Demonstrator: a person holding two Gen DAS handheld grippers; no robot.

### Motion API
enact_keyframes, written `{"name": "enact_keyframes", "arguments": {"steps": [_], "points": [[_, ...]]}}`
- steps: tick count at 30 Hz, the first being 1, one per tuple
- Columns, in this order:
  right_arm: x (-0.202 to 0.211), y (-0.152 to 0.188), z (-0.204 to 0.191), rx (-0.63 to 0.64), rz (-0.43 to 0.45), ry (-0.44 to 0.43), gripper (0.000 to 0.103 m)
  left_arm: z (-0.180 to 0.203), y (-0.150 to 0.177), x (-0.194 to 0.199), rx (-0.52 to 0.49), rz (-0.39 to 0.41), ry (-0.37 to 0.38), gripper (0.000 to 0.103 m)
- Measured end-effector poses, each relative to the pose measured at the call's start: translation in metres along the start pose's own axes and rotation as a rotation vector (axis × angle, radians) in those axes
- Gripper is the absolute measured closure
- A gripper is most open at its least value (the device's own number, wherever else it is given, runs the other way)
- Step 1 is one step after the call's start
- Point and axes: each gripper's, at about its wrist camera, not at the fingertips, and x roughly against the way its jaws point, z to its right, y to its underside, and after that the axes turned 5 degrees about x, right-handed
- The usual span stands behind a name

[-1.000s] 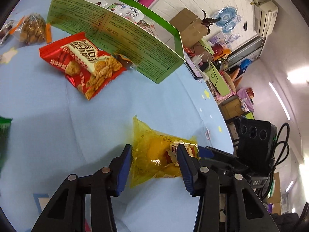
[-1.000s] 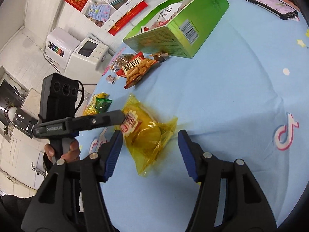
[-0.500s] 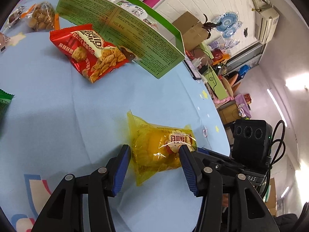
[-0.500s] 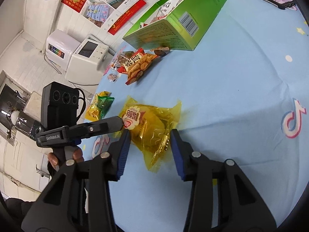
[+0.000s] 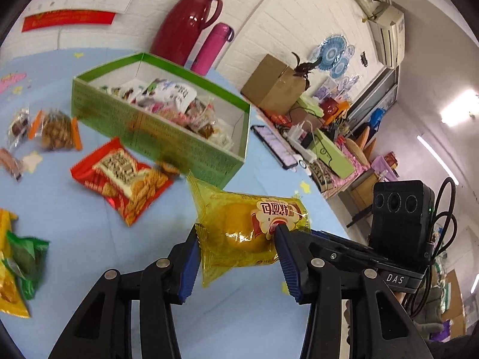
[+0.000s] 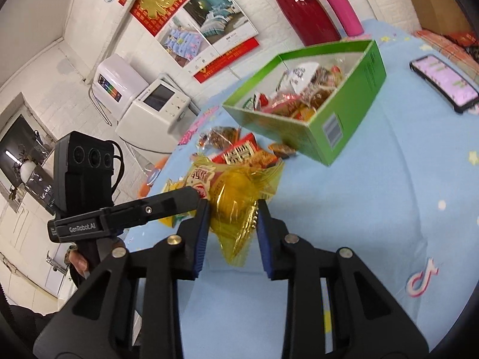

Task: Organize snacks
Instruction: 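Carry the yellow bread bag into the green box and open both tools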

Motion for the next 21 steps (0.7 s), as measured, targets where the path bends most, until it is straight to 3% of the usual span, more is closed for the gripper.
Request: {"name": "enact_keyframes", "arguments": {"steps": [11,21], "points": [[-0.006,-0.077,-0.007,0.114,0.138,0.029,0.071,0.015,-0.08,0.01,-0.043,0.142,0.015,0.055],[-0.038,-0.105,0.039,0.072,0.115,0.061,0.071,-0.009,-0.122,-0.04,-0.008,0.107,0.007,0.055]]}}
